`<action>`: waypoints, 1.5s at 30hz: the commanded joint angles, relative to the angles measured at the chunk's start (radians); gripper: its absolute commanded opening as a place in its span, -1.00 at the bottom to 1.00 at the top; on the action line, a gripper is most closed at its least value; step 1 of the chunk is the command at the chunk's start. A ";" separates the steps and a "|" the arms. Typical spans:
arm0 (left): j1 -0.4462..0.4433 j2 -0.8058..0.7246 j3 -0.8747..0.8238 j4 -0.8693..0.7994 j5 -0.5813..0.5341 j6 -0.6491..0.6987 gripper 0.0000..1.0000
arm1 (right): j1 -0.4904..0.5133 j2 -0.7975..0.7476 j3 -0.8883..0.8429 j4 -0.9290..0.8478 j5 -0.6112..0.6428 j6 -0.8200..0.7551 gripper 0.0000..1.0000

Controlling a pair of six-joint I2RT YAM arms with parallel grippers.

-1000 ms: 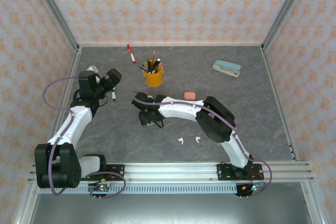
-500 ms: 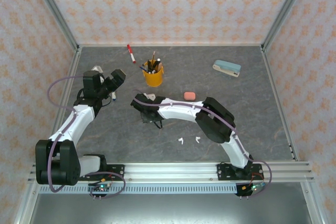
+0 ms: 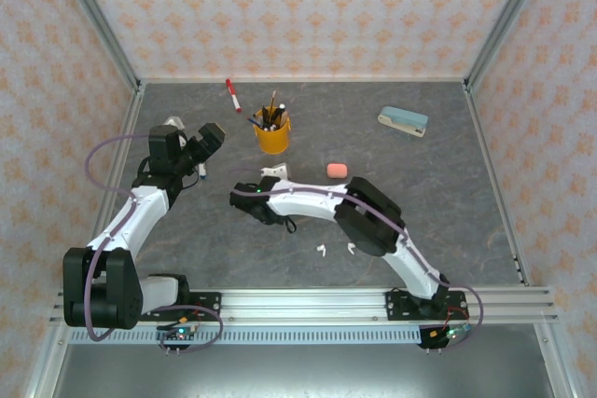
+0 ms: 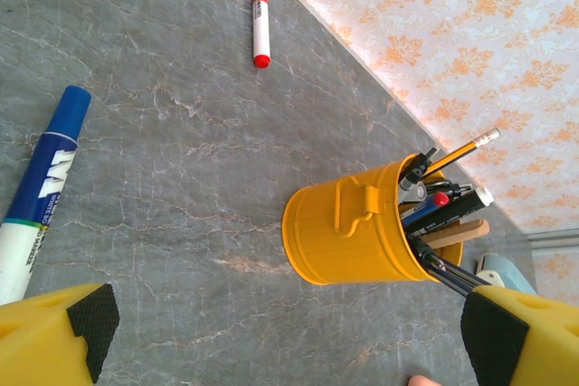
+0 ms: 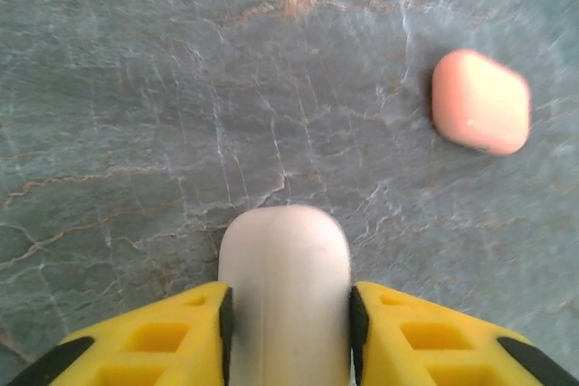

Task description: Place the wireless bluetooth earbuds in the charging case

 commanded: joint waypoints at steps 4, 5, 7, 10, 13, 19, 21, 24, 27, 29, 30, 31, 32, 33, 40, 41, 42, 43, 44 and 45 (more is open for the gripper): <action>-0.011 0.007 0.019 0.033 -0.022 -0.012 1.00 | 0.066 0.188 0.184 -0.366 0.233 0.116 -0.40; -0.011 0.006 0.022 0.033 -0.022 -0.012 1.00 | 0.072 0.212 0.203 -0.391 0.239 0.128 -0.39; -0.011 0.004 0.028 0.029 -0.022 -0.009 1.00 | 0.086 0.230 0.215 -0.402 0.238 0.138 -0.39; -0.011 -0.001 0.032 0.023 -0.023 -0.004 1.00 | 0.105 0.223 0.214 -0.381 0.205 0.136 -0.32; -0.011 -0.002 0.034 0.021 -0.020 -0.004 1.00 | 0.126 0.202 0.225 -0.351 0.173 0.122 -0.14; -0.011 -0.004 0.037 0.008 -0.019 0.004 1.00 | 0.154 0.115 0.257 -0.321 0.122 0.112 0.09; -0.010 -0.005 0.040 -0.001 -0.017 0.008 1.00 | 0.153 0.041 0.208 -0.260 0.103 0.093 0.15; -0.011 -0.005 0.046 -0.020 -0.011 0.018 1.00 | 0.129 -0.084 0.114 -0.150 0.048 0.060 0.30; -0.016 -0.003 0.053 -0.043 -0.001 0.033 1.00 | 0.069 -0.181 -0.005 -0.023 -0.058 0.021 0.44; -0.027 -0.004 0.056 -0.065 -0.001 0.046 1.00 | 0.030 -0.224 -0.082 0.061 -0.130 0.002 0.48; -0.034 -0.005 0.056 -0.073 -0.002 0.052 1.00 | 0.009 -0.247 -0.126 0.111 -0.171 -0.009 0.52; -0.043 -0.005 0.054 -0.081 -0.004 0.056 1.00 | -0.010 -0.267 -0.163 0.152 -0.216 -0.015 0.55; -0.051 -0.007 0.053 -0.088 -0.006 0.060 1.00 | -0.027 -0.281 -0.192 0.187 -0.254 -0.020 0.57; -0.058 -0.010 0.049 -0.095 -0.011 0.062 1.00 | -0.043 -0.294 -0.224 0.223 -0.293 -0.022 0.58; -0.149 -0.023 0.000 -0.079 -0.061 0.027 1.00 | -0.099 -0.307 -0.326 0.350 -0.446 -0.010 0.63; -0.156 -0.023 -0.005 -0.076 -0.070 0.024 1.00 | -0.101 -0.303 -0.329 0.354 -0.455 -0.006 0.63; -0.163 -0.024 -0.010 -0.074 -0.075 0.020 1.00 | -0.103 -0.298 -0.335 0.362 -0.466 -0.001 0.63; -0.167 -0.025 -0.010 -0.072 -0.079 0.018 1.00 | -0.104 -0.295 -0.343 0.376 -0.481 0.003 0.63; -0.169 -0.026 -0.010 -0.074 -0.081 0.018 1.00 | -0.106 -0.293 -0.351 0.388 -0.496 0.007 0.63; -0.172 -0.025 -0.009 -0.075 -0.082 0.018 1.00 | -0.106 -0.291 -0.358 0.403 -0.514 0.012 0.63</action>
